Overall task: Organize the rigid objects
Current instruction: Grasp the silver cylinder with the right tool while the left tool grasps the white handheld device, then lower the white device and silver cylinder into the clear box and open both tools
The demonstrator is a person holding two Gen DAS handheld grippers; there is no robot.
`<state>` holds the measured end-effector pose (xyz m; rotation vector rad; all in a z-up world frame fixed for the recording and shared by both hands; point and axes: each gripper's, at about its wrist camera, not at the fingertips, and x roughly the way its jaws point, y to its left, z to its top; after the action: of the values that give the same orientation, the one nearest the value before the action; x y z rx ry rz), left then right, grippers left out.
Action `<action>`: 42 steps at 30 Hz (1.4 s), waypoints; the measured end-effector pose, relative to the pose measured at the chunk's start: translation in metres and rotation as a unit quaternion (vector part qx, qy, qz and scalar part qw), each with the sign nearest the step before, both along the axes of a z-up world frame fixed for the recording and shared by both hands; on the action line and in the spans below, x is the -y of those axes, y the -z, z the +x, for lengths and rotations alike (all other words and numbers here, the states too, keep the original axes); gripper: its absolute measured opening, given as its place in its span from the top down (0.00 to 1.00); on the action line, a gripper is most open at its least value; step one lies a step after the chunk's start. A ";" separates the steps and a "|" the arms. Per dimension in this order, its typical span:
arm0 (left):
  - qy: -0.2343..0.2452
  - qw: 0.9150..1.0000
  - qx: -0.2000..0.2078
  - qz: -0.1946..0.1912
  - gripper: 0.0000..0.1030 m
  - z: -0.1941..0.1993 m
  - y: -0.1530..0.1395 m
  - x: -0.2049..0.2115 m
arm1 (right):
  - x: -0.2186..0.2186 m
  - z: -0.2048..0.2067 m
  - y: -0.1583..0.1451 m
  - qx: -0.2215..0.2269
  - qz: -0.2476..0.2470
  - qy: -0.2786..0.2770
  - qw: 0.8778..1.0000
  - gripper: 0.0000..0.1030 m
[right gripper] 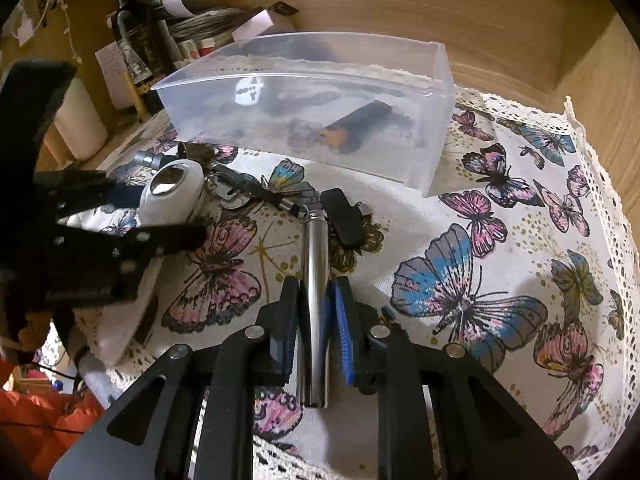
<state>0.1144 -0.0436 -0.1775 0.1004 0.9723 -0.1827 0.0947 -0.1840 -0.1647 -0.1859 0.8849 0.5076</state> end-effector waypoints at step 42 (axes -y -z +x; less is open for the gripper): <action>-0.071 0.972 0.213 -0.075 0.64 -0.024 -0.138 -0.077 | -0.011 0.016 -0.108 0.152 0.090 0.059 0.982 0.86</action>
<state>0.0908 0.0332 -0.0396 -0.0680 0.5327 -0.0969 0.1103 -0.1731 -0.0562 -0.0424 0.5444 0.4324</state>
